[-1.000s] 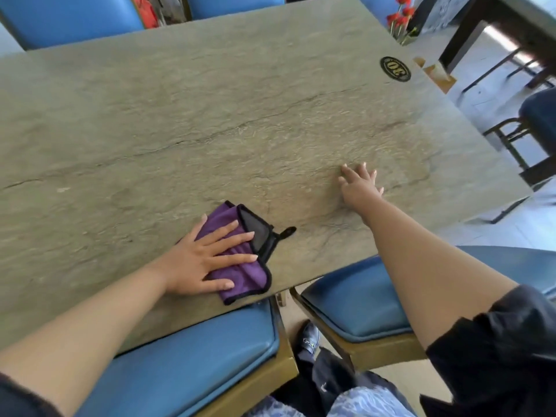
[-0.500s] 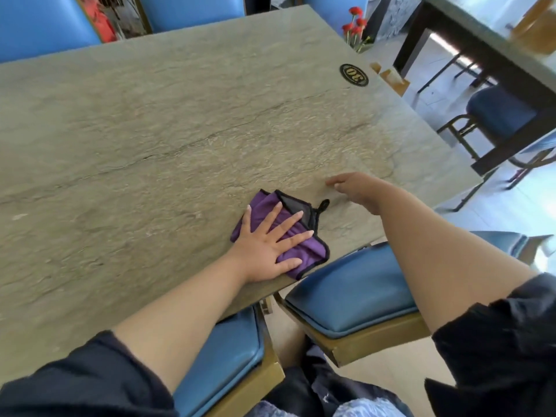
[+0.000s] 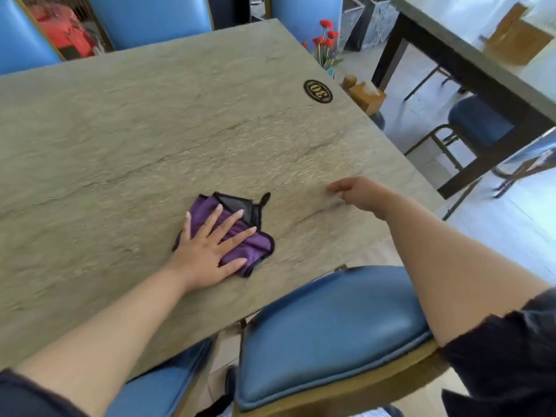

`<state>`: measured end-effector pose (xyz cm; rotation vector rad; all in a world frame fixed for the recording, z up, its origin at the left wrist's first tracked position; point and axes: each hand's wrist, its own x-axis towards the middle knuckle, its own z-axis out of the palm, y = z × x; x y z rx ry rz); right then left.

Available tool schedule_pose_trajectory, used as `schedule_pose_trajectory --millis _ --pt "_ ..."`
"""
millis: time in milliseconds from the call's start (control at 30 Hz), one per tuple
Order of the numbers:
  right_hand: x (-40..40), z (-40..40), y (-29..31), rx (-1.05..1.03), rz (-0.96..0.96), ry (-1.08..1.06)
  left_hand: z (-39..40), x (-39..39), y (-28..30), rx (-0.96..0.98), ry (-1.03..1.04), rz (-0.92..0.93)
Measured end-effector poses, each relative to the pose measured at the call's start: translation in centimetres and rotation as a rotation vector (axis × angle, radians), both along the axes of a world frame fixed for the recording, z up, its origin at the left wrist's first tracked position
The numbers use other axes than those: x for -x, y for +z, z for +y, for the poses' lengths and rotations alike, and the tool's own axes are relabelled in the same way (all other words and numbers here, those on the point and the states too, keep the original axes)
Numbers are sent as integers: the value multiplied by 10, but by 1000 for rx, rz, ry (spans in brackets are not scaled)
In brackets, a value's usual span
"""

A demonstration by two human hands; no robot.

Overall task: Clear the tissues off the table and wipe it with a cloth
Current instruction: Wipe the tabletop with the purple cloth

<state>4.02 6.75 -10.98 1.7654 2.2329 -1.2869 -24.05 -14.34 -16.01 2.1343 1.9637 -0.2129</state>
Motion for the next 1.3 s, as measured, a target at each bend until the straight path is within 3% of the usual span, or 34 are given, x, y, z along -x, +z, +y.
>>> schedule_pose_trajectory --millis 133,233,300,467,533,600,733,867,1100,1300 --pt "-36 30 -18 -127 9 -31 32 -99 -9 -43 -260 -71" --pt "-65 50 -29 -248 -43 -2 58 -123 -13 -86 -365 -76" --pt "-83 60 -34 -264 -55 -13 85 -119 -11 -71 -275 -69" --pt "-109 63 -46 -209 124 21 162 -143 -12 -21 212 -24" --pt "-117 65 -50 -209 180 31 173 -169 -10 -15 258 -14" --pt "-122 67 -49 -191 222 29 159 -185 -9 -33 144 -24" --pt "-136 69 -43 -115 277 46 103 -157 -9 -69 -326 -4" --pt "-136 67 -44 -123 284 25 91 -104 2 -2 -398 27" --pt "-148 54 -40 -301 267 -453 120 -178 -10 -56 -168 30" --pt "-177 59 -54 -270 260 -687 197 -242 -12 -59 -138 -16"
